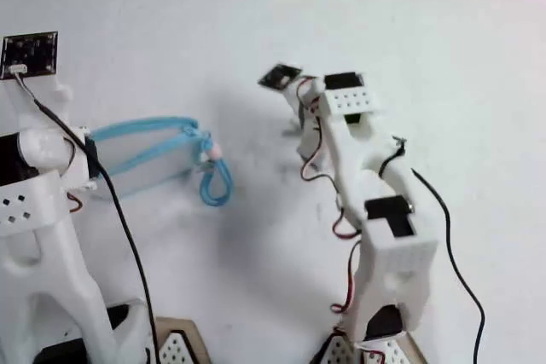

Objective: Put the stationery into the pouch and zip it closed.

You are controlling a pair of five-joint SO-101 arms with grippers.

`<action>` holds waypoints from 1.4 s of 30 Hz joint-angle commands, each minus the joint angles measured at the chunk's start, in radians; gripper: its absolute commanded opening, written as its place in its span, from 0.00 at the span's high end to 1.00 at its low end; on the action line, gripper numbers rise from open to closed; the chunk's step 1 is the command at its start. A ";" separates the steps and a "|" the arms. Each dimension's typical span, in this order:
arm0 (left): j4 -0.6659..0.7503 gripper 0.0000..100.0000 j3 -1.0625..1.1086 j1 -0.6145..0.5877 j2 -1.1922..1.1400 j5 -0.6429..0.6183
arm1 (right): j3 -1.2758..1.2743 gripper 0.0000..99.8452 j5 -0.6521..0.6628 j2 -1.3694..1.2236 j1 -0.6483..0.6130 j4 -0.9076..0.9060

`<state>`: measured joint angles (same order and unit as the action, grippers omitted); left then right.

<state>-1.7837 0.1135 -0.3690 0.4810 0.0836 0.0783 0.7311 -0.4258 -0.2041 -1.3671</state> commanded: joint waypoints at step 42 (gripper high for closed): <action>0.003 0.98 -0.002 0.010 -0.030 -0.006 | 0.035 0.98 0.005 0.272 -0.087 -0.171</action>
<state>-1.7837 0.1135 -0.3690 0.4810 0.0836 0.1043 0.7511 -0.2539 -0.2608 -1.5037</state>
